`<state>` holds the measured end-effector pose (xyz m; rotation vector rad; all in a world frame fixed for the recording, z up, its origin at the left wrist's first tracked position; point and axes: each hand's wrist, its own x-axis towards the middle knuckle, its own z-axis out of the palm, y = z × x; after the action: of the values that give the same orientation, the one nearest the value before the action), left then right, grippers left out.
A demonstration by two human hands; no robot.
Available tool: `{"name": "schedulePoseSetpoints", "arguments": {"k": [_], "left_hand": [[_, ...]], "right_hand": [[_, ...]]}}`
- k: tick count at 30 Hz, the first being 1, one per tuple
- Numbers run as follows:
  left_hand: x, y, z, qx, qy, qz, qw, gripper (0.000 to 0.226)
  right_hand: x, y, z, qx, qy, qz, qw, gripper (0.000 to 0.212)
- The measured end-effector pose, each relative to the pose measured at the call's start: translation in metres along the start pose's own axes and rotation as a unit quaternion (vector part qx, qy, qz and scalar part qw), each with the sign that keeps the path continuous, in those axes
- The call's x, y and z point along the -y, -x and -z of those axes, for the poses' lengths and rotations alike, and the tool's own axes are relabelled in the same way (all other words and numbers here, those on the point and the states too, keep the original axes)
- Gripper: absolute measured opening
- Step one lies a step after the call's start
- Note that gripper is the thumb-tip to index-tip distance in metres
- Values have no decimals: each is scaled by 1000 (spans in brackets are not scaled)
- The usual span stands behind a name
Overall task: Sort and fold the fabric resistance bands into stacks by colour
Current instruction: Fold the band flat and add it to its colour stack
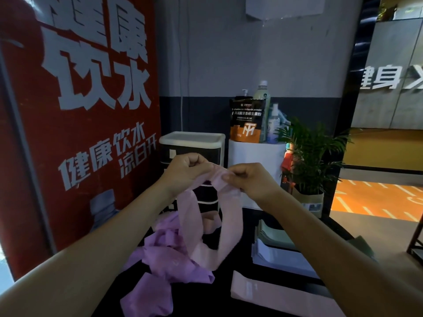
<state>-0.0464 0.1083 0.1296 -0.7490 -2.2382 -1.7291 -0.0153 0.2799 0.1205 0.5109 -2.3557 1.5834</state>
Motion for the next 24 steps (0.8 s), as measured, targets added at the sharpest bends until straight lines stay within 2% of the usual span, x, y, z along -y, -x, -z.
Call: {"name": "schedulePoseSetpoints", "arguments": {"k": [4, 7, 10, 12, 14, 16, 18, 21, 24], "left_hand": [[5, 1, 4, 13, 51, 64, 997, 24], [10, 3, 3, 42, 7, 85, 995, 23], [11, 5, -4, 48, -19, 68, 996, 14], [10, 6, -6, 21, 2, 35, 999, 22], [6, 7, -5, 26, 47, 10, 999, 29], [2, 9, -5, 45, 25, -27, 998, 17], [0, 8, -7, 39, -32, -64, 997, 17], [2, 4, -10, -4, -68, -86, 994, 18], [3, 2, -12, -12, -60, -84, 995, 15]], "right_hand": [[-2, 1, 5, -13, -122, -53, 991, 12], [0, 0, 5, -28, -202, -76, 976, 14], [2, -1, 3, -21, -233, -77, 969, 20], [4, -2, 2, -16, -256, -81, 963, 21], [5, -2, 3, -12, -273, -76, 959, 21], [6, -2, 3, -10, -265, -65, 962, 23], [7, -2, 3, -13, -226, -50, 973, 23], [7, -1, 2, -39, -98, 2, 994, 21], [7, -1, 4, -83, 10, 52, 995, 15]]}}
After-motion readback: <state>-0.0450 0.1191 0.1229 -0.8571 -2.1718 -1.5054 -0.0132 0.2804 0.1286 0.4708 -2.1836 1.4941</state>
